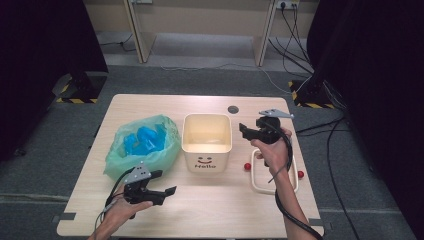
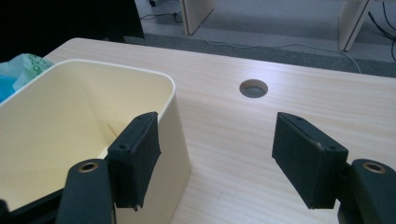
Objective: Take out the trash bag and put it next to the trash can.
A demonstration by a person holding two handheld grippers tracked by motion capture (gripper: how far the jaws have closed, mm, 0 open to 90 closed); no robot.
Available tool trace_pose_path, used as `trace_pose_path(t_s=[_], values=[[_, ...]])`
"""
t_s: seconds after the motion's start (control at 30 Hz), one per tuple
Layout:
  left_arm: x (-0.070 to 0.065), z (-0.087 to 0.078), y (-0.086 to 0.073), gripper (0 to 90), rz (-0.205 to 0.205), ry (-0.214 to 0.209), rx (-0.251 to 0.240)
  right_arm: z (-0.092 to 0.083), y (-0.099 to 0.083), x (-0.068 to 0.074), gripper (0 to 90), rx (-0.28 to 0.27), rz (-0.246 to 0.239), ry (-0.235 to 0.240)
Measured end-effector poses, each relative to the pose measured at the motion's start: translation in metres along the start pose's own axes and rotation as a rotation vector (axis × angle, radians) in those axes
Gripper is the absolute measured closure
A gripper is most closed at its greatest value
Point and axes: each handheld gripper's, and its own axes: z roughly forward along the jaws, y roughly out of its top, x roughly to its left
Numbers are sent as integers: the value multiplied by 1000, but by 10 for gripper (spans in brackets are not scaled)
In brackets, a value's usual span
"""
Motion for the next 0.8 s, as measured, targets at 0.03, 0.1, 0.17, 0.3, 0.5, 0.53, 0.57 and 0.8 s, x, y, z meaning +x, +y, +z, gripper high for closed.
trace_pose_path(t_s=[0.03,0.1,0.17,0.3,0.5,0.53,0.57,0.8], values=[[0,1,-1,180,2,1,3,-1,-3,-2,322,2,-4,-4],[0,3,-4,180,5,5,8,-3,-9,-5,322,6,-5,-15],[-1,5,-8,180,6,8,14,-4,-16,-8,322,5,-1,-23],[-1,8,-14,180,14,11,33,-6,-30,-16,322,10,12,-38],[-1,13,-21,180,20,18,60,-11,-48,-25,323,-4,39,-58],[-1,13,-22,180,20,17,66,-11,-51,-26,322,-9,46,-62],[-1,14,-23,180,17,14,71,-12,-54,-28,323,-9,51,-64],[-1,17,-29,180,35,28,96,-14,-68,-35,323,-6,91,-67]])
